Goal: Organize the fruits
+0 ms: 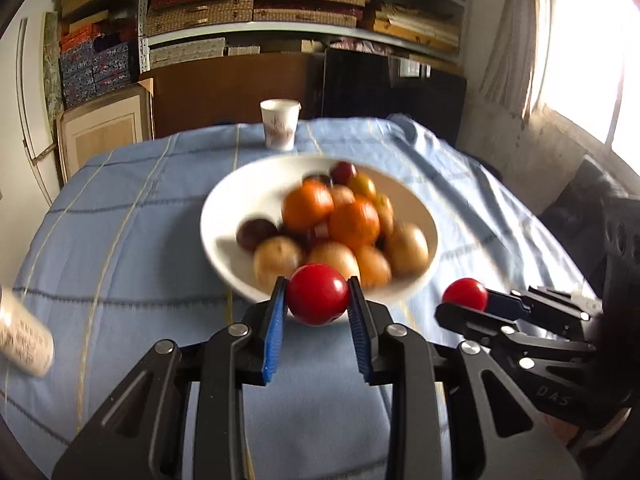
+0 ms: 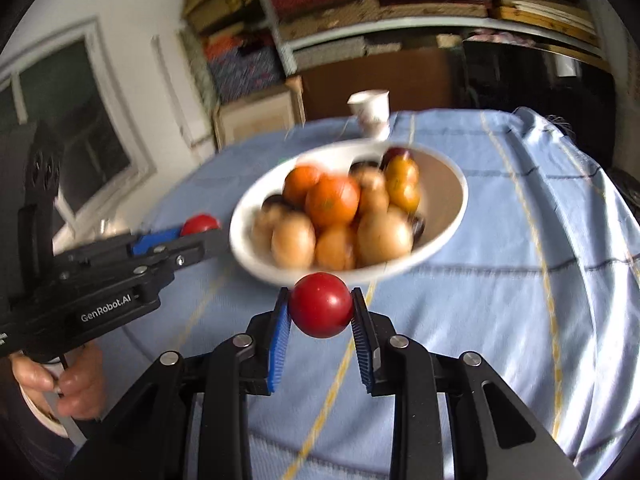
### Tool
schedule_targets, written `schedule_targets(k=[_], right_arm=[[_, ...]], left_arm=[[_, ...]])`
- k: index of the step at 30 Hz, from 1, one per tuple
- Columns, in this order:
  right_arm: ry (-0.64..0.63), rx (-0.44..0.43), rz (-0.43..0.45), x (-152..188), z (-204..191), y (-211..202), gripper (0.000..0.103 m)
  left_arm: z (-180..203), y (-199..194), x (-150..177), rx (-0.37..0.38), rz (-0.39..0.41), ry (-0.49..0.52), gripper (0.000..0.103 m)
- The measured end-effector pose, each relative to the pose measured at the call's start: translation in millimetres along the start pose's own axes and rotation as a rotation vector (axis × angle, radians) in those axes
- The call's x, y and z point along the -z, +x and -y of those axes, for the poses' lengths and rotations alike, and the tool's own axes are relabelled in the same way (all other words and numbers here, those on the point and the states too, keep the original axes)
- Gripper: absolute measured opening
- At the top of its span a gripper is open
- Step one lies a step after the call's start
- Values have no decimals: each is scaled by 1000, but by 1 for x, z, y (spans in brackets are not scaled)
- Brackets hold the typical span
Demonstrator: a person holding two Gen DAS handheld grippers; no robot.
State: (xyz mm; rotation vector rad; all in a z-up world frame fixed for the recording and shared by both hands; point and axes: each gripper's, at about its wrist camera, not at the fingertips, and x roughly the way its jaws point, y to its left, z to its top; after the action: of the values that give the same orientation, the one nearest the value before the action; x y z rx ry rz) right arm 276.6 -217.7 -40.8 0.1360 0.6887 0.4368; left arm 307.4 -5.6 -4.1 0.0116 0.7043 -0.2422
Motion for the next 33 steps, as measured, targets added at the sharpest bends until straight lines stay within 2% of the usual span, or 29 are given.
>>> schedule_targets(k=[4, 11, 17, 18, 19, 20, 23, 24, 25, 26, 29, 33], right_arm=[[34, 25, 55, -34, 11, 11, 30], [91, 11, 59, -79, 36, 53, 30], [130, -24, 42, -95, 51, 84, 32], [132, -23, 30, -95, 52, 86, 35], [134, -24, 26, -95, 52, 86, 43], [142, -27, 37, -95, 52, 82, 51], [123, -19, 55, -97, 44, 67, 58], [112, -15, 55, -98, 40, 62, 58], [102, -12, 57, -99, 36, 58, 62], [86, -4, 60, -99, 30, 50, 68], [29, 28, 70, -96, 11, 26, 74], [-4, 25, 81, -79, -4, -8, 83]], left_arm=[[-11, 19, -31, -18, 3, -37, 29], [-32, 58, -76, -30, 21, -99, 29], [-36, 93, -95, -72, -25, -67, 30], [-37, 96, -95, -79, -32, -66, 33], [-37, 98, -95, -91, -34, -69, 39], [-37, 97, -95, -103, -28, -70, 53], [-31, 75, -92, -142, 14, -49, 70], [-29, 66, -90, -150, 24, -38, 78], [-27, 58, -88, -160, 31, -30, 82], [-25, 42, -84, -175, 49, -21, 91], [-25, 8, -72, -167, 79, -38, 94], [-27, -33, -45, -151, 84, -94, 97]])
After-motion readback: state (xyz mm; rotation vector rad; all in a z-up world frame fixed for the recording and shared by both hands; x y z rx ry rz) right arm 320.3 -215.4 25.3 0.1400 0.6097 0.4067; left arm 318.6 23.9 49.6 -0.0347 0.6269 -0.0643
